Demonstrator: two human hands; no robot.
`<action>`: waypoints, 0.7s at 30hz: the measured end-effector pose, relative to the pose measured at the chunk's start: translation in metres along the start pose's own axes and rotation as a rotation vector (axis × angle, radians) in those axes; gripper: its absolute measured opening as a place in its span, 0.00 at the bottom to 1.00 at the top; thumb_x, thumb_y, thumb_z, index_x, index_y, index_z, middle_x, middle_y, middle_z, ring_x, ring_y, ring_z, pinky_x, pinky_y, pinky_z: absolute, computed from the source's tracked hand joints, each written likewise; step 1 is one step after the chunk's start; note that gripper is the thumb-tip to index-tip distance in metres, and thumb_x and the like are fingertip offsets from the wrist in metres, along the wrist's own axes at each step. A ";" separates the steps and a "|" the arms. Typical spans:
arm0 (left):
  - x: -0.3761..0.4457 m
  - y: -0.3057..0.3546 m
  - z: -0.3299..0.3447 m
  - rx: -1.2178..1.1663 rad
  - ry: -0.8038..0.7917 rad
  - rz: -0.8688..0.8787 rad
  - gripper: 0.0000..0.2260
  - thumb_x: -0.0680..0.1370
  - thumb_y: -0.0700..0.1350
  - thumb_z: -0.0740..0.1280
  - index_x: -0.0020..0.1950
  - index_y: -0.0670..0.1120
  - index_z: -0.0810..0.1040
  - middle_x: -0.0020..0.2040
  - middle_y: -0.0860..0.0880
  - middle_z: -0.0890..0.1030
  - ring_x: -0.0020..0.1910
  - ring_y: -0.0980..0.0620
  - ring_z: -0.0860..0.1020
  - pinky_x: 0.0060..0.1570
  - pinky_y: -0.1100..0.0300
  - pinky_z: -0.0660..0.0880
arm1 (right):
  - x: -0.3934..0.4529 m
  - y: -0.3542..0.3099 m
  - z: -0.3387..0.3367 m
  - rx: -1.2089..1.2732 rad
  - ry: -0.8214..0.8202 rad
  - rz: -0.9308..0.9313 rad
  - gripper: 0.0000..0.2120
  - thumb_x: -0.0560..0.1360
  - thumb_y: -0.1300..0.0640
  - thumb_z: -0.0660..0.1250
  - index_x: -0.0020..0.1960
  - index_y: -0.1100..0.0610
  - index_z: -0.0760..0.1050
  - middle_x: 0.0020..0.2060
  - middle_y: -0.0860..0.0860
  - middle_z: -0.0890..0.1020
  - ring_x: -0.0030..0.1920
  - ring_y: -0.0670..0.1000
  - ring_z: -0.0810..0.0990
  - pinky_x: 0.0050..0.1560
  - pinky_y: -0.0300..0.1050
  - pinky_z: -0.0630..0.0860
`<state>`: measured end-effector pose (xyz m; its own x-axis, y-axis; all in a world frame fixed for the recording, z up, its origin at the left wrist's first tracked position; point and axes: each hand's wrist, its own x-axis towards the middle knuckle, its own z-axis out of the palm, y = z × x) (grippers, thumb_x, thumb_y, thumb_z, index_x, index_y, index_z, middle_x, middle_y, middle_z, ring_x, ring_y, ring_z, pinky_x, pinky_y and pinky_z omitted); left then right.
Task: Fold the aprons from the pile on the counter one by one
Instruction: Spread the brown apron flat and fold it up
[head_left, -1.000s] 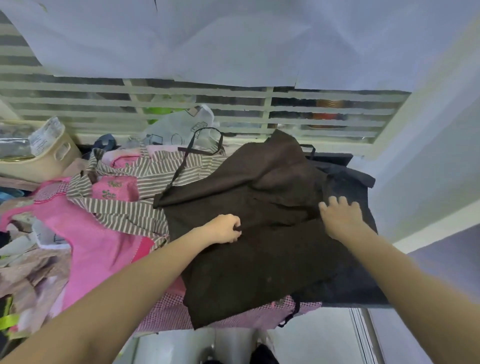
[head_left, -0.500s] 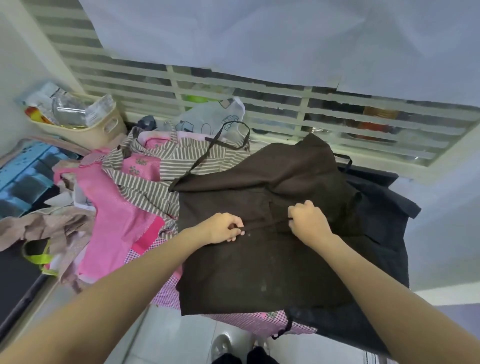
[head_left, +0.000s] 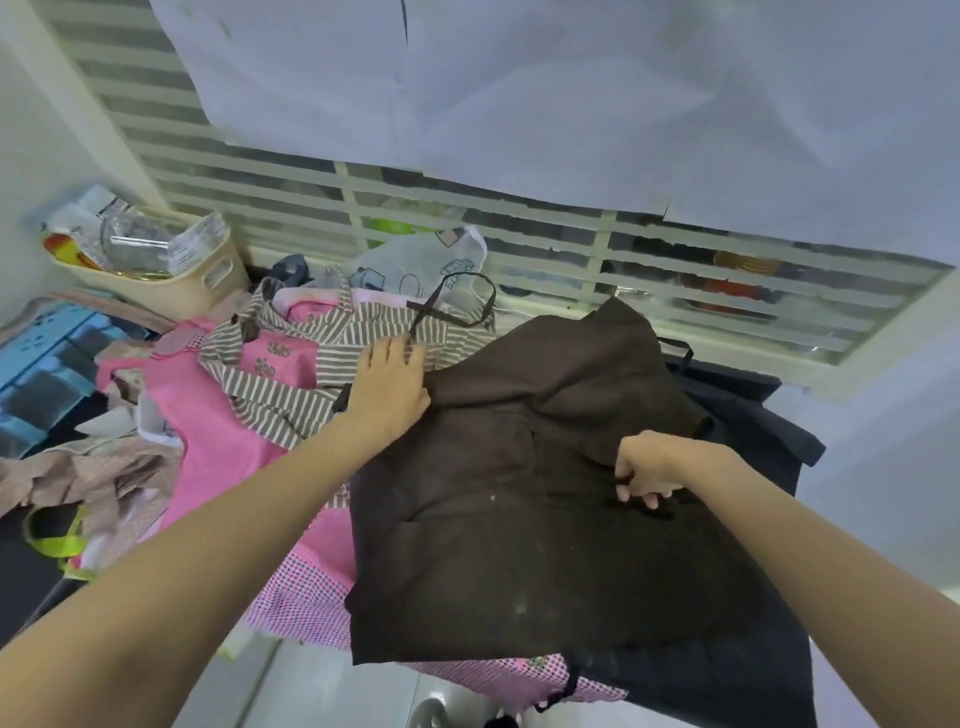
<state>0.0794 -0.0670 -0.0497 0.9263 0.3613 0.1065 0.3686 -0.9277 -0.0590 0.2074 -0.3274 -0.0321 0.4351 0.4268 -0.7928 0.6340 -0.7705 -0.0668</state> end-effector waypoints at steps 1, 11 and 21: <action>0.004 -0.003 0.000 -0.005 -0.137 -0.097 0.27 0.75 0.50 0.67 0.70 0.41 0.64 0.68 0.39 0.69 0.67 0.40 0.67 0.66 0.48 0.62 | -0.002 -0.001 0.005 -0.009 -0.072 0.008 0.07 0.77 0.63 0.59 0.50 0.56 0.75 0.30 0.51 0.77 0.28 0.47 0.73 0.30 0.35 0.71; 0.023 0.005 0.000 -0.398 -0.486 -0.294 0.19 0.73 0.55 0.69 0.53 0.41 0.75 0.47 0.46 0.78 0.56 0.43 0.76 0.57 0.52 0.70 | -0.003 -0.025 -0.019 0.350 0.257 -0.271 0.11 0.74 0.55 0.69 0.34 0.48 0.74 0.27 0.44 0.73 0.29 0.41 0.69 0.31 0.30 0.65; -0.022 0.039 -0.008 -0.135 -0.273 0.448 0.09 0.78 0.47 0.61 0.57 0.50 0.74 0.52 0.48 0.80 0.55 0.47 0.76 0.53 0.56 0.68 | -0.011 -0.019 0.030 -0.500 -0.298 0.186 0.18 0.77 0.64 0.63 0.66 0.66 0.70 0.66 0.59 0.73 0.64 0.59 0.74 0.61 0.49 0.71</action>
<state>0.0726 -0.1120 -0.0464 0.9836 -0.0780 -0.1624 -0.0639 -0.9939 0.0901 0.1711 -0.3313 -0.0403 0.4157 0.0998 -0.9040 0.8192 -0.4729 0.3245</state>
